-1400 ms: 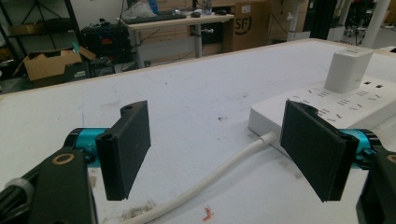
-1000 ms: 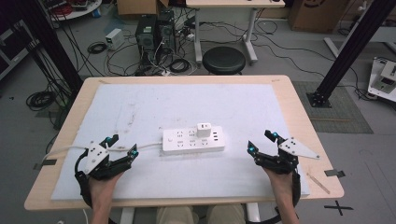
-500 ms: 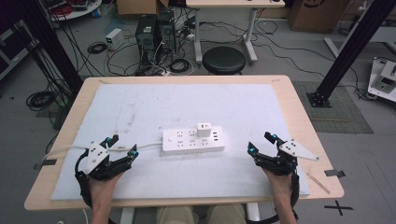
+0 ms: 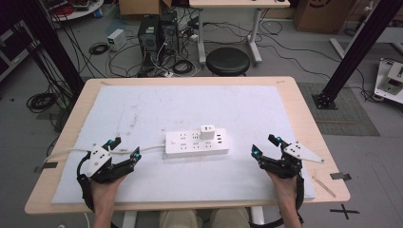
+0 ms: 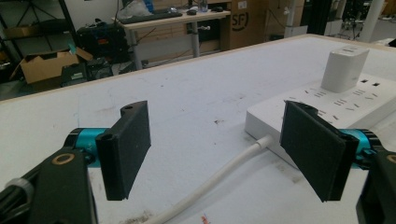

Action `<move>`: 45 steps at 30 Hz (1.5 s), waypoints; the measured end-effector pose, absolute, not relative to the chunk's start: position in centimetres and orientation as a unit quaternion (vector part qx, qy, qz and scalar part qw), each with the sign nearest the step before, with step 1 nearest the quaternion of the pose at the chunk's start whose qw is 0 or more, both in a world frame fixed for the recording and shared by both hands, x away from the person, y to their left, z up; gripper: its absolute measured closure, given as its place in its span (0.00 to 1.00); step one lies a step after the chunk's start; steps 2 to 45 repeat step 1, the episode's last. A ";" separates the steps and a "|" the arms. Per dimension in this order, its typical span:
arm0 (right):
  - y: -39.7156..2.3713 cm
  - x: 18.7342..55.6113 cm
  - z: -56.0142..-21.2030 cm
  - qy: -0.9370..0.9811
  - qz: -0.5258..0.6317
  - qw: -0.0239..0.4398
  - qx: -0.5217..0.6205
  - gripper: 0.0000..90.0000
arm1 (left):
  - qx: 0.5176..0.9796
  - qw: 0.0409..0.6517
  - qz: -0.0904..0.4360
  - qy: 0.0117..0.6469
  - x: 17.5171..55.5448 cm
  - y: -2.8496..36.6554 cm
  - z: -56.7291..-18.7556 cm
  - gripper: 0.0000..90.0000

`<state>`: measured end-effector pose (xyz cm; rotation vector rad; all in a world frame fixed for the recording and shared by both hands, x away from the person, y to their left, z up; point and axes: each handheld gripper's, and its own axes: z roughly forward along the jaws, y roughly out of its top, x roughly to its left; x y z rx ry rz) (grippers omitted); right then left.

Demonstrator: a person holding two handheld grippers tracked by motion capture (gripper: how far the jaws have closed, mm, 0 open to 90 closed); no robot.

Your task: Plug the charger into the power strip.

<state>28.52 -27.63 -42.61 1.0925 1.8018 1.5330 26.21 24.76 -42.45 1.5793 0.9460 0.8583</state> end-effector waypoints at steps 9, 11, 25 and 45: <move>-27.6 28.5 -42.6 0.667 0.567 0.265 0.404 0.24 | 0.661 0.527 0.359 0.396 26.2 24.8 -42.4 0.27; -27.6 28.5 -42.6 0.667 0.567 0.265 0.404 0.24 | 0.661 0.527 0.359 0.396 26.2 24.8 -42.4 0.27; -27.6 28.5 -42.6 0.667 0.567 0.265 0.404 0.24 | 0.661 0.527 0.359 0.396 26.2 24.8 -42.4 0.27; -27.6 28.5 -42.6 0.667 0.567 0.265 0.404 0.24 | 0.661 0.527 0.359 0.396 26.2 24.8 -42.4 0.27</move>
